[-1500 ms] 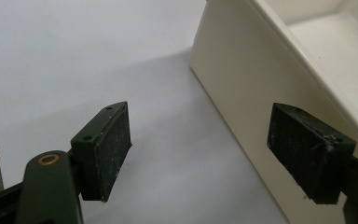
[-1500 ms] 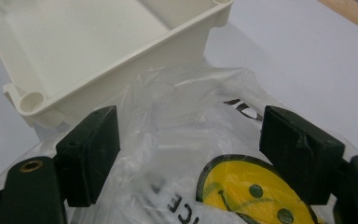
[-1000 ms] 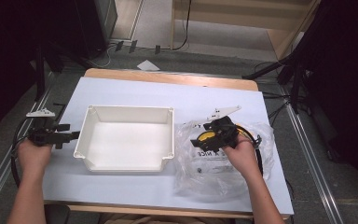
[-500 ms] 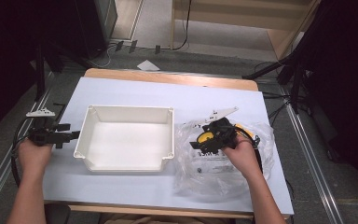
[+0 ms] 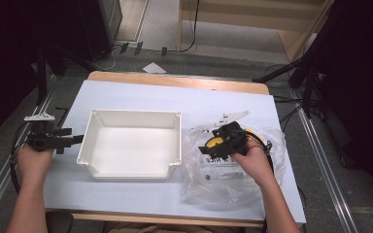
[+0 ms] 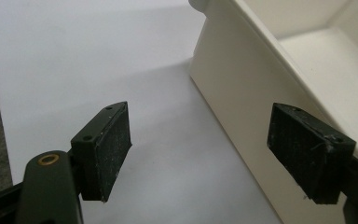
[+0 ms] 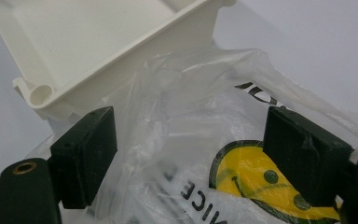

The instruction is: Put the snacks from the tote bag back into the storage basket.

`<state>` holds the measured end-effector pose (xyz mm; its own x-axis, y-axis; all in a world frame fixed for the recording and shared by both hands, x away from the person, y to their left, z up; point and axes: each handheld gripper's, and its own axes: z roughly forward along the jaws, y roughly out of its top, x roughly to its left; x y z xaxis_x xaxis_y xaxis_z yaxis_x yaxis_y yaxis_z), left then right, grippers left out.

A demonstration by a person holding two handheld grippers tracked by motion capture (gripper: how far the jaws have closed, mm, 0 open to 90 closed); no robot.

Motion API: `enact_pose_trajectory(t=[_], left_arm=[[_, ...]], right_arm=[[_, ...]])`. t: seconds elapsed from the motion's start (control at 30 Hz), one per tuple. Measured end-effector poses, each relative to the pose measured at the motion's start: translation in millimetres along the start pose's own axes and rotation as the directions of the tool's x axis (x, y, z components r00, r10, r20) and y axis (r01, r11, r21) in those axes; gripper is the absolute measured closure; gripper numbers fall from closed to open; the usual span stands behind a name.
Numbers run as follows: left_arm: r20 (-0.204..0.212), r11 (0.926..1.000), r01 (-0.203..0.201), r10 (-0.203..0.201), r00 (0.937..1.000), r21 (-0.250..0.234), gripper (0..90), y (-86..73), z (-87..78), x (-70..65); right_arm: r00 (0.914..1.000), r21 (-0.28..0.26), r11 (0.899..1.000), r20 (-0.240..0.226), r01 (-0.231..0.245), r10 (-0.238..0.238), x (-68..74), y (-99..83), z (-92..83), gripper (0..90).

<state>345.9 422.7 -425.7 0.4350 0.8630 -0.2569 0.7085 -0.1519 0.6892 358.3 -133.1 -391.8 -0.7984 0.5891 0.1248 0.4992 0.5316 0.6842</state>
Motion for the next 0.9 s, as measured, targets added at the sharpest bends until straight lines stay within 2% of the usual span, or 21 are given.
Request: enact_pose_trajectory(t=[0.3,0.53,0.67,0.8,0.9], left_arm=[[-0.001,1.0,0.005,-0.005,1.0,0.004,22.7,0.1,1.3,0.6],[-0.001,1.0,0.004,-0.004,1.0,0.009,22.7,0.7,1.7,0.5],[-0.001,0.9999,0.0,0.0,1.0,0.013,22.7,1.2,2.2,0.0],[0.001,0.9999,0.0,0.0,1.0,0.014,22.7,1.3,2.5,-0.2],[-0.001,0.9999,0.001,-0.001,1.0,0.012,22.7,1.4,2.2,0.0]], right_arm=[[0.9998,0.017,1.0,-0.019,0.002,-0.002,-0.1,-0.4,-0.7,18.4],[0.9999,0.06,0.998,-0.002,-0.011,0.011,-2.1,-2.5,-0.3,18.4],[0.9995,0.074,0.997,0.0,-0.03,0.03,-5.3,-2.0,-7.3,18.1],[0.9995,0.095,0.995,0.016,-0.03,0.028,-6.7,-1.9,-14.0,17.6],[0.9992,0.089,0.996,0.027,-0.03,0.028,-11.7,-2.2,-25.0,17.6]])
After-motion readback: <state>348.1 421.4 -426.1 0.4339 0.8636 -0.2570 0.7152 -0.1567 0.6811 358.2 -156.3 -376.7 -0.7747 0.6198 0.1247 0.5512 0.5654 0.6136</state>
